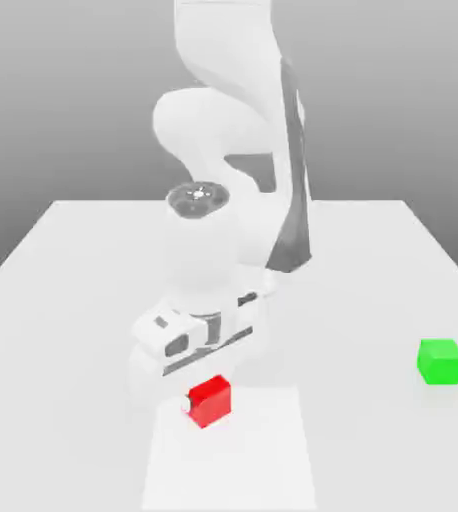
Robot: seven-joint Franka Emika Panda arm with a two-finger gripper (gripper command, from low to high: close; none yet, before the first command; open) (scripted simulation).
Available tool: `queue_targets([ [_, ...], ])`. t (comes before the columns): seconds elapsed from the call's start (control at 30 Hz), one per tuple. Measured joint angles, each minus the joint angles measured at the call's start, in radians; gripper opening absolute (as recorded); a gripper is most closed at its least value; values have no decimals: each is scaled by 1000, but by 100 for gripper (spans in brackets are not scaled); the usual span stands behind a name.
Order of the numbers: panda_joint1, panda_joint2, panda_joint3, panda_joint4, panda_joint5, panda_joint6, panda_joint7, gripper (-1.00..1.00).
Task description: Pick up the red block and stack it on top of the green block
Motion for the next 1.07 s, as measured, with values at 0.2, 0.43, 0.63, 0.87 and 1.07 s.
queue_targets([
  [0.2, -14, -152, -19, -25, -114, -128, 84, -100],
  [0.43, 254, -174, 114, 38, -118, -214, -14, -100],
  [0.63, 521, -165, 234, 110, -98, -277, -133, -100],
  [0.87, 709, -56, 282, 164, -113, -225, -196, -100],
  [1.07, 717, 40, 259, 170, -147, -135, -174, 100],
])
